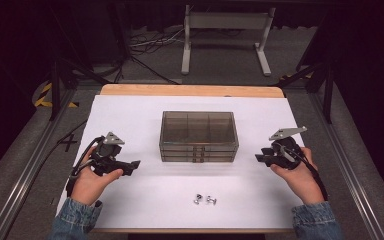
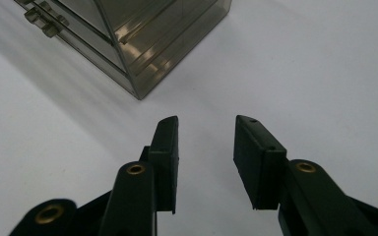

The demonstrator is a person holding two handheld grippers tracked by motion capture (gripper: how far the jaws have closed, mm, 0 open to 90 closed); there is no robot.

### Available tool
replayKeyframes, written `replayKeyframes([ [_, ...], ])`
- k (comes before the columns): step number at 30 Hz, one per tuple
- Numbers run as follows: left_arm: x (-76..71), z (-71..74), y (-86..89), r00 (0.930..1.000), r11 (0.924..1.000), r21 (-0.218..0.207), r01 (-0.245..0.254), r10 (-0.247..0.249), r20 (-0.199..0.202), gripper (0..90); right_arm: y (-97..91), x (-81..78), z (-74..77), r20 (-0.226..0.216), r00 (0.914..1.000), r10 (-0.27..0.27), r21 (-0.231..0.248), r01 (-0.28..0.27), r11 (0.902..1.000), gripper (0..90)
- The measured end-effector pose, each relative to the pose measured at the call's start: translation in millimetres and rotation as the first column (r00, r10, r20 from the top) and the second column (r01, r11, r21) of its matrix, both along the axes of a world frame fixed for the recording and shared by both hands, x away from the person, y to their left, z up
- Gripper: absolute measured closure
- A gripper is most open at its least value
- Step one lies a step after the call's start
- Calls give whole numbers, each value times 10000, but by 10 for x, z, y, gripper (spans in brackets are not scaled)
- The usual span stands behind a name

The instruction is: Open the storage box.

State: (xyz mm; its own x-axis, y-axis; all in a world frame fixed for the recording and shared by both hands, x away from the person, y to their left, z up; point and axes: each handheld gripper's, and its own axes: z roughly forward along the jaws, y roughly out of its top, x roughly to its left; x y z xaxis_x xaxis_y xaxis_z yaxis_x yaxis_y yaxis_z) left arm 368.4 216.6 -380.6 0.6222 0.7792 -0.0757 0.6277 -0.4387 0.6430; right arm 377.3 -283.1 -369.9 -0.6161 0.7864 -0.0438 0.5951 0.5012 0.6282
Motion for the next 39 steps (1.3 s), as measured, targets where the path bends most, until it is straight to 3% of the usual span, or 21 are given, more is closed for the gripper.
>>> replayKeyframes([
  [2,-11,10,-7,9998,10000,25,94,-94,-163,132,-18,-30,19,7,10000,60,104,-61,9999,644],
  [8,-27,20,-64,9999,9998,91,158,-158,5,96,-6,-93,45,4,9992,409,296,-409,9987,623],
  [11,-24,25,-98,9988,9993,27,364,-363,-322,70,81,-134,96,218,9962,837,371,-845,9957,611],
  [16,-24,9,-115,9990,9993,148,337,-332,-307,58,213,-204,164,356,9897,1390,554,-1408,9885,601],
  [23,-43,35,-116,9987,9990,-154,425,-429,-274,51,405,-266,187,377,9736,2253,839,-2277,9701,602],
  [28,-62,38,-142,9985,9987,-141,487,-490,-235,50,521,-294,178,457,9527,3005,1358,-3040,9429,603],
  [35,-98,34,-177,9983,9983,-36,577,-577,-28,43,639,-313,141,681,9312,3581,1693,-3645,9157,605],
  [39,-104,42,-177,9974,9969,-329,719,-721,-70,38,691,-323,114,945,9076,4091,2097,-4199,8830,596],
])
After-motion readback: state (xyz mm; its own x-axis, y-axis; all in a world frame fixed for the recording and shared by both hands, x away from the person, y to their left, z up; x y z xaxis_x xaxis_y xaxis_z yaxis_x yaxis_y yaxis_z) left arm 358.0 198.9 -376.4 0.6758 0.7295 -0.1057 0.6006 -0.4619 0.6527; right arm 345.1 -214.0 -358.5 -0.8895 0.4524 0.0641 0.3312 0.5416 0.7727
